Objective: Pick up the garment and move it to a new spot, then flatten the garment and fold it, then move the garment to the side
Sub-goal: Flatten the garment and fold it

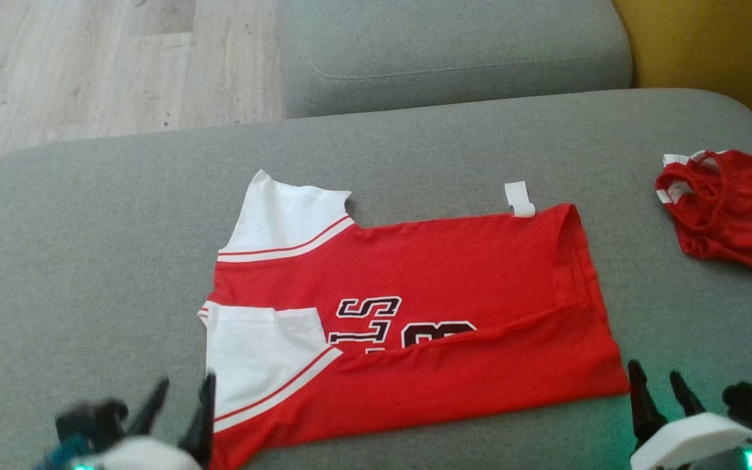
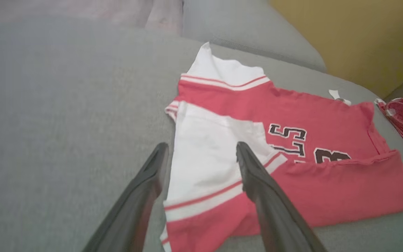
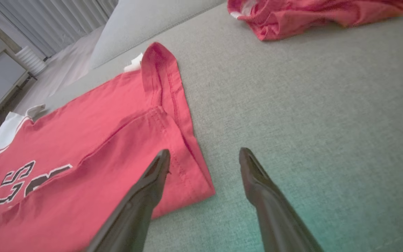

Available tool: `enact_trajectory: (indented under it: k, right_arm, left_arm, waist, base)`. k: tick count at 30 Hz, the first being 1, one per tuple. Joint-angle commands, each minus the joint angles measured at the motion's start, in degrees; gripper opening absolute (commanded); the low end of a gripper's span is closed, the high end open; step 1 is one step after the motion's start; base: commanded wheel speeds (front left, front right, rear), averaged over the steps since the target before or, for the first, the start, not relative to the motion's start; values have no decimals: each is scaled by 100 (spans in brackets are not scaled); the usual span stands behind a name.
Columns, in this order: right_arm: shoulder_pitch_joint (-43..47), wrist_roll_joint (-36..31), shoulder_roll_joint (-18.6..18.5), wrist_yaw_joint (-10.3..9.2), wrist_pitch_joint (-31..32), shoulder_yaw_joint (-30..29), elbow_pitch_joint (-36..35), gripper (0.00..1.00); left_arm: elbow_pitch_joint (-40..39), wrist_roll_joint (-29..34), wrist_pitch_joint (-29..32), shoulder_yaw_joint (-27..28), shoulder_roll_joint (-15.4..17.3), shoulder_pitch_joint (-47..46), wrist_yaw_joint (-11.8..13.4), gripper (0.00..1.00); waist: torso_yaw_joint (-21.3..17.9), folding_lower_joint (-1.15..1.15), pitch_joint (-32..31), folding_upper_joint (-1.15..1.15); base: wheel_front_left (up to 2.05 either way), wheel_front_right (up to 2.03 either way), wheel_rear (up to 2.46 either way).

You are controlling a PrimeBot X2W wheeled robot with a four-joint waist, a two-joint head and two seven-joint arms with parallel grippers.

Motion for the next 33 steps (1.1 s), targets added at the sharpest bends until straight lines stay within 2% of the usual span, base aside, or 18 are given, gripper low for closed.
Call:
enact_trajectory:
  k: [1,5,6,9,13,19,25,33]
  right_arm:
    - [-205,-58,-45,37,19,102,-363,100]
    - [-418,-168,-45,37,141,162,-765,100]
    - [-418,-168,-45,37,141,162,-765,100]
    - [-687,-250,-45,37,274,277,-1035,100]
    - [-1130,-364,-44,37,426,494,-1317,100]
    - [-1780,-437,-44,37,542,940,-1530,100]
    - [-2278,-397,-44,37,501,1367,-1510,100]
    - [-2635,-354,-44,37,328,1634,-1365,100]
  left_arm:
    - [-288,120,73,315,264,-732,-68,100]
    - [-353,271,414,425,630,-1670,-250,100]
    - [-353,271,414,425,630,-1670,-250,100]
    - [-218,347,757,489,870,-2536,-410,100]
    - [285,396,1258,468,1099,-3661,-670,100]
    - [1320,571,1877,199,1232,-4866,-1002,100]
    - [2231,563,2305,65,1260,-5424,-1165,100]
    - [2817,485,2468,103,1387,-5598,-1197,100]
  waist:
    - [-59,0,33,0]
    - [-179,0,191,0]
    - [-179,0,191,0]
    - [-310,0,411,0]
    - [-535,0,791,0]
    - [-925,0,1489,0]
    - [-1278,0,2070,0]
    - [-1512,0,2455,0]
  base:
    - [0,0,0]
    - [0,0,0]
    - [0,0,0]
    - [0,0,0]
    - [0,0,0]
    - [0,0,0]
    - [0,0,0]
    - [0,0,0]
